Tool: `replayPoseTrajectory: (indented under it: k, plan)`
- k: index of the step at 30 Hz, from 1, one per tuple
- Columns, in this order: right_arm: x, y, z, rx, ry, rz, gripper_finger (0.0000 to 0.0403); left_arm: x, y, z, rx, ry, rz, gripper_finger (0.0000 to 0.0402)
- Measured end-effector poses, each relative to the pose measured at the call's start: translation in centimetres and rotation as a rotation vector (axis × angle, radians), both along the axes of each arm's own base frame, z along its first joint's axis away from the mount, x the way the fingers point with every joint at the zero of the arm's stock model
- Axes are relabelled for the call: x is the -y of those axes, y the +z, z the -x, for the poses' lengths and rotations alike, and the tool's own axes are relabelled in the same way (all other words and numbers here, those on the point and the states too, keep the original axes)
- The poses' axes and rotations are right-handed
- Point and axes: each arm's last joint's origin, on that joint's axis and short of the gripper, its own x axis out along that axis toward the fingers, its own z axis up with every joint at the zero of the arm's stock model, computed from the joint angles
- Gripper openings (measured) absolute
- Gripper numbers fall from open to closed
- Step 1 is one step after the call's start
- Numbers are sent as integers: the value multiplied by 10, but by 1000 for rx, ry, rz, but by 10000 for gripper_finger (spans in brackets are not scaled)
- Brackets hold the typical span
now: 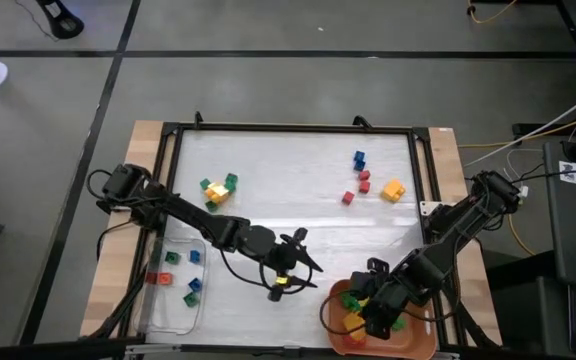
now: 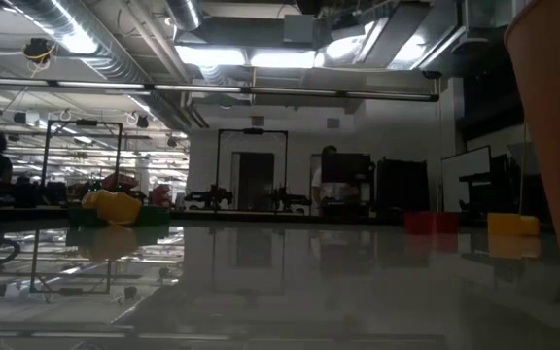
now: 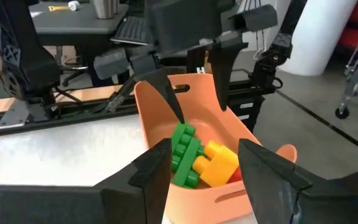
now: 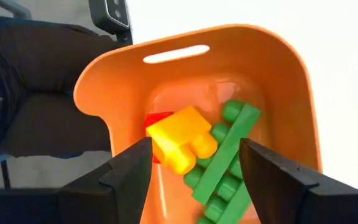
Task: Sort blocks by size
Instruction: Put the small red block into the transparent bin
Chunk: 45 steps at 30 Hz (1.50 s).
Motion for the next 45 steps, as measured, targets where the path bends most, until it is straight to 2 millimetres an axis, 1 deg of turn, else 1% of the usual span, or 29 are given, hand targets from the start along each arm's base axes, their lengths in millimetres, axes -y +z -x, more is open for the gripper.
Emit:
replayPoseTrajectory:
  k: [2, 4, 5, 7, 9, 14, 16, 19, 21, 25, 29, 33, 37, 40, 43, 45]
  plan:
    - [0, 0, 0, 13, 44, 16, 237, -1, 1, 0, 1, 4, -1, 170]
    - [0, 0, 0, 36, 86, 46, 237, -5, 5, 1, 7, 18, -2, 170]
    - [1, 0, 0, 49, 97, 72, 237, -8, 10, 2, 16, 27, -1, 170]
    - [9, -2, -2, 45, 77, 135, 237, -16, 18, 5, 22, 48, -7, 170]
    - [21, -4, -4, 8, 45, 204, 237, -27, 27, 9, 20, 71, -13, 170]
    - [63, -6, -7, -143, 29, 396, 237, -56, 38, 15, -31, 140, -46, 170]
    - [81, -6, -10, -190, 46, 476, 237, -66, 39, 17, -64, 168, -50, 170]
    - [110, -6, -20, -227, 69, 567, 237, -81, 34, 18, -129, 207, -65, 170]
    - [131, -6, -30, -230, 41, 583, 237, -93, 32, 19, -169, 236, -74, 170]
    - [174, -8, -46, -229, -44, 546, 237, -120, 35, 28, -229, 297, -112, 170]
    - [215, -22, -56, -230, -114, 461, 237, -148, 44, 45, -291, 362, -148, 170]
    - [246, -43, -57, -223, -131, 355, 237, -170, 56, 67, -352, 421, -160, 170]
    - [269, -65, -51, -236, -201, 343, 237, -184, 64, 87, -399, 462, -170, 170]
    - [283, -82, -45, -246, -247, 349, 237, -191, 70, 97, -399, 493, -165, 170]
    - [292, -96, -39, -256, -261, 337, 237, -195, 73, 102, -398, 511, -162, 170]
    - [294, -104, -36, -256, -271, 335, 237, -197, 74, 103, -398, 518, -160, 170]
